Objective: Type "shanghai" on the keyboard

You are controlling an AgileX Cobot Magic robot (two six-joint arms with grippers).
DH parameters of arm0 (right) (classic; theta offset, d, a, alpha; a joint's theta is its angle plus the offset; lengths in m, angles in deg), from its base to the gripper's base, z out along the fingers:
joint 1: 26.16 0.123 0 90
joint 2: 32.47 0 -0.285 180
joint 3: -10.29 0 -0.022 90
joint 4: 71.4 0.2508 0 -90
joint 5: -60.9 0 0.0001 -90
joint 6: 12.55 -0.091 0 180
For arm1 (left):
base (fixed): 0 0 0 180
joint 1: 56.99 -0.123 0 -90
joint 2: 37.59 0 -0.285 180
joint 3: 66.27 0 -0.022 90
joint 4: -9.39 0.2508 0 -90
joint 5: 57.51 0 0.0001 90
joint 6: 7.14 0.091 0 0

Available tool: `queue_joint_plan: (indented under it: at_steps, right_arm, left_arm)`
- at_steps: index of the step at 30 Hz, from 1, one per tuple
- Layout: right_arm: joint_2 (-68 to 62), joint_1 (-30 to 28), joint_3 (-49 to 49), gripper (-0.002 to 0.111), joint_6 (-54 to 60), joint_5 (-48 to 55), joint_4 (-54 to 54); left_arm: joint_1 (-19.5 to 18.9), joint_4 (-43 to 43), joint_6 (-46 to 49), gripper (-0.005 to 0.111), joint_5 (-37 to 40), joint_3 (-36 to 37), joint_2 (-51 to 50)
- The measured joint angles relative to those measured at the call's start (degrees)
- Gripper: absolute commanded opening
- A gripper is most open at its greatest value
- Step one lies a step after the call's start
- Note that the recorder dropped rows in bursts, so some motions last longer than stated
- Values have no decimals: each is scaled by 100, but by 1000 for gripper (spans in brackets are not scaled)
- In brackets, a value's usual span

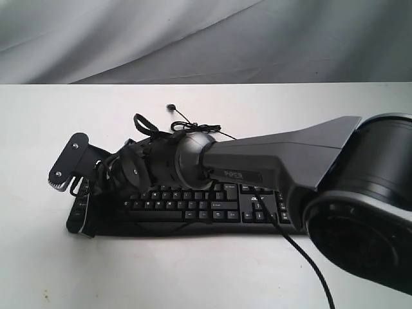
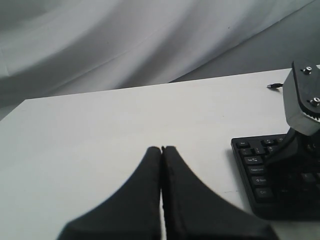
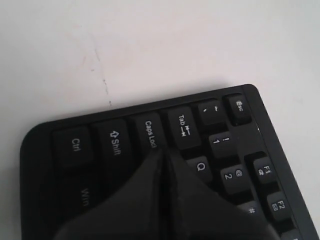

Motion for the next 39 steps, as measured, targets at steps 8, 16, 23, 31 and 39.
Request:
queue_joint_plan:
  at_steps: [8, 16, 23, 31, 39]
  right_arm:
    - [542, -185, 164, 0, -127, 150, -171]
    - [1675, -631, 1656, 0, -198, 18, -230]
    - [2135, -978, 2709, 0, -276, -450, -64]
    - [2135, -990, 2979, 0, -276, -885, 22]
    - [1852, -990, 2979, 0, -276, -1055, 26]
  left_arm:
    - [0, 0, 0, 0, 0, 0, 0]
    - [0, 0, 0, 0, 0, 0, 0]
    - [0, 0, 0, 0, 0, 0, 0]
    - [0, 0, 0, 0, 0, 0, 0]
    - [0, 0, 0, 0, 0, 0, 0]
